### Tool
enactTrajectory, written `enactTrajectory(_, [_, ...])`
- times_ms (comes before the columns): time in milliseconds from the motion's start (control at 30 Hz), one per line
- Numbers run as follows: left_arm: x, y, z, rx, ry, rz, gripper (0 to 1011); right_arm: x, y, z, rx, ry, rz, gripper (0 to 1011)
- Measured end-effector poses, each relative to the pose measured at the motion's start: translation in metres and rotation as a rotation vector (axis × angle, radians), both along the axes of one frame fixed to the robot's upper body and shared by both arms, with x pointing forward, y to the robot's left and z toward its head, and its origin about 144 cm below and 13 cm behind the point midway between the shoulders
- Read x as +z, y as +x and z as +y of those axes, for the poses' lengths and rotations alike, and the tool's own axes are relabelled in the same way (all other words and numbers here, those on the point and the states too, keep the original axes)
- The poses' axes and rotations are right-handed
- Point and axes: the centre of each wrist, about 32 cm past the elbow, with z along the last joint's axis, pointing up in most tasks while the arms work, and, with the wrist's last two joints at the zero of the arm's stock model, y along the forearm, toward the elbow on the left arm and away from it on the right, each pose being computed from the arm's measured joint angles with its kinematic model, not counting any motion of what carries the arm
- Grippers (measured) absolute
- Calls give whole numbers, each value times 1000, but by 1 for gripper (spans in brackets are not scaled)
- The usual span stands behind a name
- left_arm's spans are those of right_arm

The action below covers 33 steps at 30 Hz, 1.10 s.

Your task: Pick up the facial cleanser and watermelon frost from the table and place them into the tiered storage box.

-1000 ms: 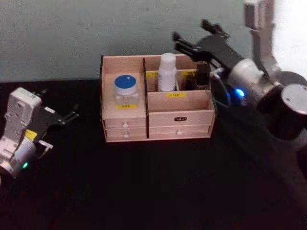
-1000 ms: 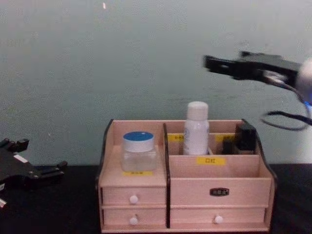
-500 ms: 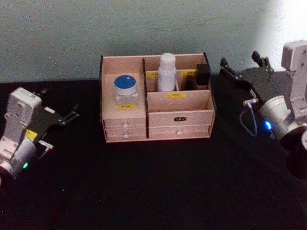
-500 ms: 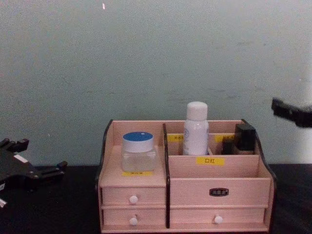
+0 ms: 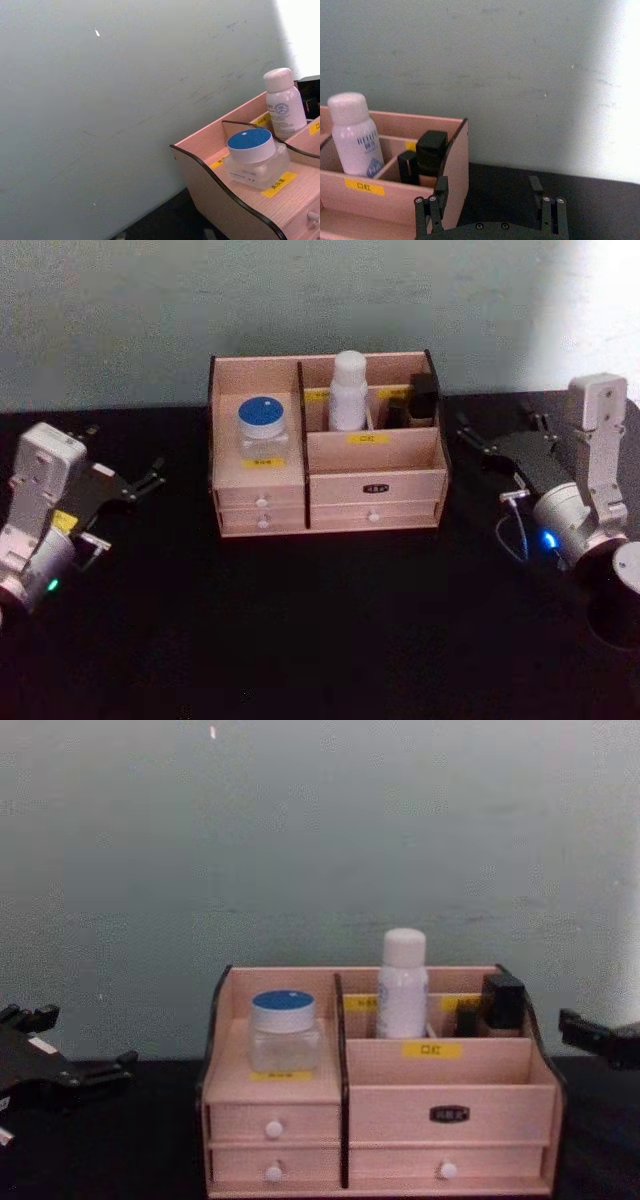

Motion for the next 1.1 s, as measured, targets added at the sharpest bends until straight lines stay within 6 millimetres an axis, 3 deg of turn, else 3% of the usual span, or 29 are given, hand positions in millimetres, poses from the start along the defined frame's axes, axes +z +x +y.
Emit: enactTrajectory(1100, [0, 0, 0, 0, 0, 0, 1001, -5, 1, 0, -1, -9, 26, 1003])
